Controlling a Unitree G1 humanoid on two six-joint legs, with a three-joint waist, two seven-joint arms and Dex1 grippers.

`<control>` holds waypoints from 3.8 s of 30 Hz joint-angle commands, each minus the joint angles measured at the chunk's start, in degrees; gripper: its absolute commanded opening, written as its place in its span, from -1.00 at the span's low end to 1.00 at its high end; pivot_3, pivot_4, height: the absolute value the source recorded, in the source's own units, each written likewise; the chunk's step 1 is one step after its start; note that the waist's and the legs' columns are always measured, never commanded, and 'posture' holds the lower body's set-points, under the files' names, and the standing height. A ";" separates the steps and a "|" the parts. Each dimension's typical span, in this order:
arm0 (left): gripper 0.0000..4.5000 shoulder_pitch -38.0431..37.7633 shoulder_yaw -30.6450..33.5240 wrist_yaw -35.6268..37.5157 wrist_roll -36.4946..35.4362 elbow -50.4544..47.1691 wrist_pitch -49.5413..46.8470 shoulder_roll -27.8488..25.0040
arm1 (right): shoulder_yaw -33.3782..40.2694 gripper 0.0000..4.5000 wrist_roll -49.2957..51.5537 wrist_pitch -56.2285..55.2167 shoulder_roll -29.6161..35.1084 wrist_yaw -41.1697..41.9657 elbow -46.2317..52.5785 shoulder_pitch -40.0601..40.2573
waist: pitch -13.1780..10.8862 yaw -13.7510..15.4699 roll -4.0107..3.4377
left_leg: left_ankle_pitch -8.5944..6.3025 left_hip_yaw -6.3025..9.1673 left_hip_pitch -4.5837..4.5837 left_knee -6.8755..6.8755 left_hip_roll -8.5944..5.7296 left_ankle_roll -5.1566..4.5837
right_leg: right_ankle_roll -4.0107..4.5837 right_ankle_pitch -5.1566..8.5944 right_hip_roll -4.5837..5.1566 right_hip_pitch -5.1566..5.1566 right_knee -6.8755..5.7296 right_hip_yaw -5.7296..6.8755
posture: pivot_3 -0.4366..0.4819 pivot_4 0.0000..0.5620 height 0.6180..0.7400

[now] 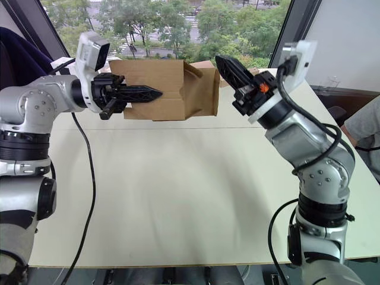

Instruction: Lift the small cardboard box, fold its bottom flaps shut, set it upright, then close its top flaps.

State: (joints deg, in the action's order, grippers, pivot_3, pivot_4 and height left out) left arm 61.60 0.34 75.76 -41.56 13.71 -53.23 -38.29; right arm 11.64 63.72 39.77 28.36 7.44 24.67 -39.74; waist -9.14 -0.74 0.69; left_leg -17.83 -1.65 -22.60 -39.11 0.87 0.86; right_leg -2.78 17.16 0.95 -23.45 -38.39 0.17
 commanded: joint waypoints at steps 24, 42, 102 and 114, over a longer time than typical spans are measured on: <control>-1.00 -0.36 0.41 2.17 -1.17 -3.61 -1.86 -0.53 | -7.31 -0.99 -5.52 3.51 -4.17 4.89 5.29 3.30 | 0.00 -0.05 0.00 | -0.05 0.02 -0.01 0.00 0.02 -0.08 | 0.00 0.00 -0.01 -0.05 -0.08 0.00 | -0.05 -0.47 1.00; -1.00 -0.40 0.78 2.28 -0.90 -1.78 -1.02 -0.80 | 4.67 -0.99 12.13 9.75 11.17 15.23 11.01 16.85 | 0.00 0.06 0.00 | -0.06 0.02 0.00 0.00 0.02 -0.11 | 0.00 0.00 -0.02 -0.02 -0.06 0.00 | -0.05 -0.47 1.00; -1.00 -2.53 3.38 -2.16 -6.64 -7.92 -6.44 -0.36 | 0.31 -0.99 -15.82 -3.31 13.99 28.09 -13.17 8.55 | 0.00 -0.06 0.00 | -0.06 0.01 0.05 -0.02 0.03 -0.11 | 0.00 0.00 -0.05 0.02 -0.04 0.00 | -0.05 -0.47 1.00; -1.00 -2.06 2.84 -2.64 -6.20 -7.11 -6.69 -0.24 | -3.60 -0.99 -15.17 -2.64 6.17 34.86 -12.86 4.60 | -0.03 0.16 -0.04 | -0.06 0.01 0.03 -0.04 0.03 -0.10 | 0.00 0.00 -0.04 0.00 -0.11 -0.01 | -0.05 -0.47 1.00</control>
State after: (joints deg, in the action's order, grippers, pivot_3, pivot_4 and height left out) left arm 58.41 1.84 73.01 -47.03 6.66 -59.85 -38.00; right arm 5.57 43.70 35.40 35.19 41.18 7.02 -34.57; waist -9.17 -0.58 0.65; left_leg -17.89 -1.64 -22.56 -39.15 0.90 0.76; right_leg -2.78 17.16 0.91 -23.45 -38.50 0.16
